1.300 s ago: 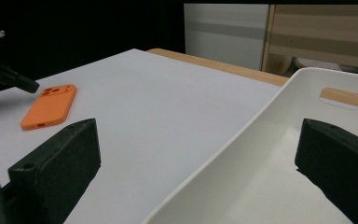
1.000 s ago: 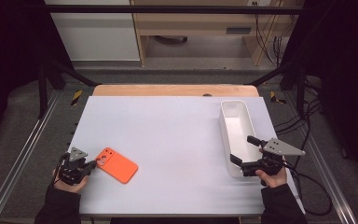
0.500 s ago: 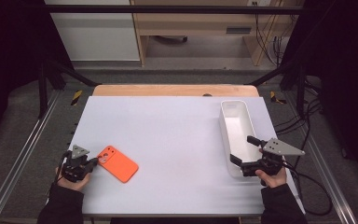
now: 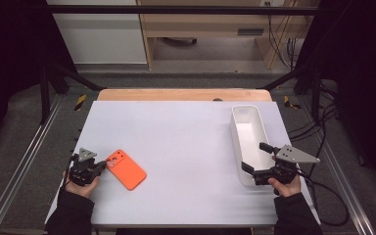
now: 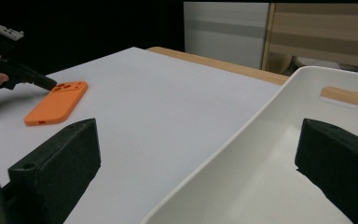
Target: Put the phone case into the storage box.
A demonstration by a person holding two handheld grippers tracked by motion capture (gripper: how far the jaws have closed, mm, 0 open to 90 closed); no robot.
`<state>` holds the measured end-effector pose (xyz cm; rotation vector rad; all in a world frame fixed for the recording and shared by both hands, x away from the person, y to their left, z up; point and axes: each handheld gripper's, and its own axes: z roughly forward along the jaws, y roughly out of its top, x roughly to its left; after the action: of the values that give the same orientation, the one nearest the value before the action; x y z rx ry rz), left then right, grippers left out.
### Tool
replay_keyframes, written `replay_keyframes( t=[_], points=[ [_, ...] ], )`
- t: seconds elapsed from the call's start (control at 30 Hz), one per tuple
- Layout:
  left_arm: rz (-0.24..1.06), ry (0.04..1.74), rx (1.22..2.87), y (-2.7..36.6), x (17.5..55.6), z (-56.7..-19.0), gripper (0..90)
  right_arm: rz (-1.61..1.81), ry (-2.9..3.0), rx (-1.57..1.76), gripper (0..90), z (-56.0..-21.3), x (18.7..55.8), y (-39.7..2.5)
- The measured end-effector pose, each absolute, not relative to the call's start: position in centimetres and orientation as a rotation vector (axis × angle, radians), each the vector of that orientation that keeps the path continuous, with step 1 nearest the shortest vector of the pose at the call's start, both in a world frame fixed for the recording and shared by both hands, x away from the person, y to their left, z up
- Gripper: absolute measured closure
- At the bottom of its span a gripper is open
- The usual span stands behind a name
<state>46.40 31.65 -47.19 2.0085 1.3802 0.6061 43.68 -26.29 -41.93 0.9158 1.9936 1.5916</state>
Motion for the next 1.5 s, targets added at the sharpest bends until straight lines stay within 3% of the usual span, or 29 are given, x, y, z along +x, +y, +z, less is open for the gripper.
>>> replay_keyframes(
  t=[1.5],
  points=[
    [0.608,1.383,1.982,29.7,50.1,-47.3,90.0,1.584,1.996,0.913,0.4,-42.0,43.7,-26.4]
  ],
)
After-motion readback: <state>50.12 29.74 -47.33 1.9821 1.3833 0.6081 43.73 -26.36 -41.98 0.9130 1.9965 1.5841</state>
